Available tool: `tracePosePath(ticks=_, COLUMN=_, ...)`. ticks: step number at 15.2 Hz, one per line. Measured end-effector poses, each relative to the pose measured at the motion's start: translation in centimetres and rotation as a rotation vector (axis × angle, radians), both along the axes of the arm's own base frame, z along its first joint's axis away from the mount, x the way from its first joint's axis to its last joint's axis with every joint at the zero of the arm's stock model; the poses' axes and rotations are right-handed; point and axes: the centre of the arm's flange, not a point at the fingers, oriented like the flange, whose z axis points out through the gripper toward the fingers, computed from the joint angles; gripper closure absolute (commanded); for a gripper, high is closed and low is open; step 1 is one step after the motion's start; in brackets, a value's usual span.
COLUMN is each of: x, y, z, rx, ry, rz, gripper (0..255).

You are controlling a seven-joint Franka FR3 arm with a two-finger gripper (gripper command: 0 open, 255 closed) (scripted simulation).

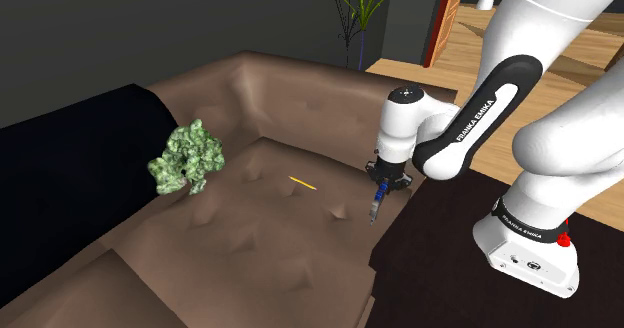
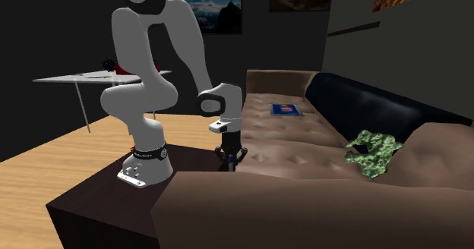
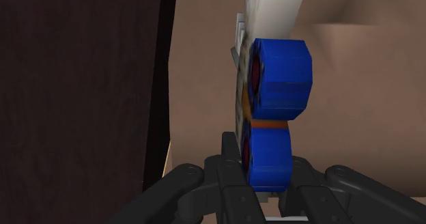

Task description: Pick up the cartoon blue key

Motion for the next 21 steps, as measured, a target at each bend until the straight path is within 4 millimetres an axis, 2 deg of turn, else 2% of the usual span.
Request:
tracePosePath(ticks=7, x=0.0, y=0.0, z=0.0, rx=0.0, ry=-0.001, rz=-0.001, gripper=255)
tracePosePath(ticks=9, x=0.1, y=0.0, z=0.5, rx=-0.002, ry=0.0, rz=0.001, gripper=255)
tracePosePath(ticks=21, x=0.0, y=0.1, z=6.8, rx=-0.001, ry=-0.001, rz=0.0, gripper=255)
